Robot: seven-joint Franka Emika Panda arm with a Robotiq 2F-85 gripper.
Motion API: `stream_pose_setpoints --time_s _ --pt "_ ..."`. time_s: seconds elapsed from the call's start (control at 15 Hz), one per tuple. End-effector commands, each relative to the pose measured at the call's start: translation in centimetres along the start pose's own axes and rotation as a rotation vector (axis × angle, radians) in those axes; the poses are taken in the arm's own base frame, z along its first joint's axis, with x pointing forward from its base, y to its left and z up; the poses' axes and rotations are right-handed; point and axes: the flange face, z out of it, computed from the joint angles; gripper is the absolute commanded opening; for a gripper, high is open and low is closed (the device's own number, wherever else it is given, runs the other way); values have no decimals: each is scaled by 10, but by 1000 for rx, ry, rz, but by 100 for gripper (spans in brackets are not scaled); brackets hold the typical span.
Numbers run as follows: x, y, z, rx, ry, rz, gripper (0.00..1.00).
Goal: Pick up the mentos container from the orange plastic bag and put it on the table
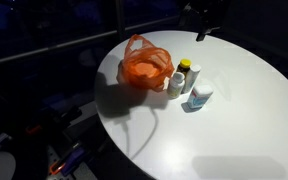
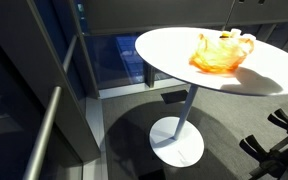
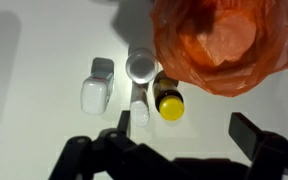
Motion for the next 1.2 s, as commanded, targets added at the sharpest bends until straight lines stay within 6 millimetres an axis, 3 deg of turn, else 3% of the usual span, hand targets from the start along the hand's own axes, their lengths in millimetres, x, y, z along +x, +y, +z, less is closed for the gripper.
stream_pose_setpoints --time_s 0.0,0.4,0.67,0.8,0.87,1.13 --pt "-37 -15 -27 -51 -55 -46 100" --pt "-100 -30 -63 -90 -128 -131 100" --pt "-131 -33 -80 -95 -136 -155 100" --pt "-141 -34 -84 -93 -140 -167 100" --pt "-126 -35 -80 -75 -141 -149 100" --pt "-134 -35 -82 -73 -140 -154 100"
